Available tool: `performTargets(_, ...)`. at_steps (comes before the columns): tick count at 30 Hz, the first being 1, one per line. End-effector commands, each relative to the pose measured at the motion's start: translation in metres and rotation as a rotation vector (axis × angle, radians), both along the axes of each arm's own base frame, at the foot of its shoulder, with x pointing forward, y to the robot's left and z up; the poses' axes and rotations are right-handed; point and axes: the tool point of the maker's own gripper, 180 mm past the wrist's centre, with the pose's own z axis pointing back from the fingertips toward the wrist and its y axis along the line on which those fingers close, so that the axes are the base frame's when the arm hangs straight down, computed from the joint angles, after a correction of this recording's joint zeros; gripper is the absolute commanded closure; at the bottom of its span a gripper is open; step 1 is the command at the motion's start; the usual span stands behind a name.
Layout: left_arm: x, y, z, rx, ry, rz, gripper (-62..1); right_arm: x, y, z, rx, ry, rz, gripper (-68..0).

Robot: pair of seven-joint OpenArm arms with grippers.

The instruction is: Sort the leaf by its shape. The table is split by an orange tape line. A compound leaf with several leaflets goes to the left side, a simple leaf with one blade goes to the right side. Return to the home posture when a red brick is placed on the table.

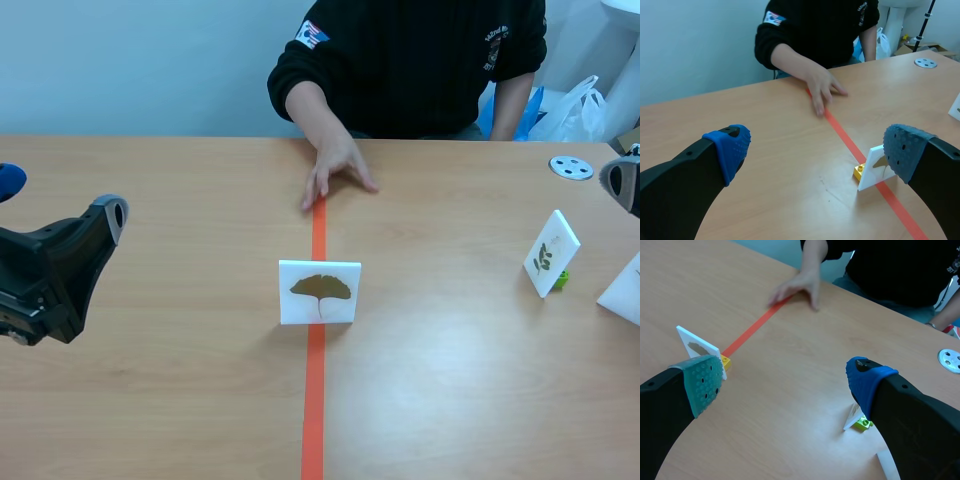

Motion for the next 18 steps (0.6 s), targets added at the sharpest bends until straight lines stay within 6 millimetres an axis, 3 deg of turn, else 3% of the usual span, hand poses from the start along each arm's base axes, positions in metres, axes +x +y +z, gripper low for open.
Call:
performTargets(1, 0.001, 0.001, 0.004, -0.004, -0.012, 0.006, -57.0, 0.003, -0.001, 0.008, 0.002, -0.028, 0.004, -50.6)
performTargets(11, 0.018, 0.039, -0.049, 0.029, 0.091, 0.091, -57.0, 0.003, -0.001, 0.008, 0.001, -0.028, 0.004, -50.6)
performTargets(18, 0.028, 0.018, -0.067, 0.012, 0.106, -0.078, -57.0, 0.003, -0.001, 0.008, 0.001, -0.027, 0.005, -50.6)
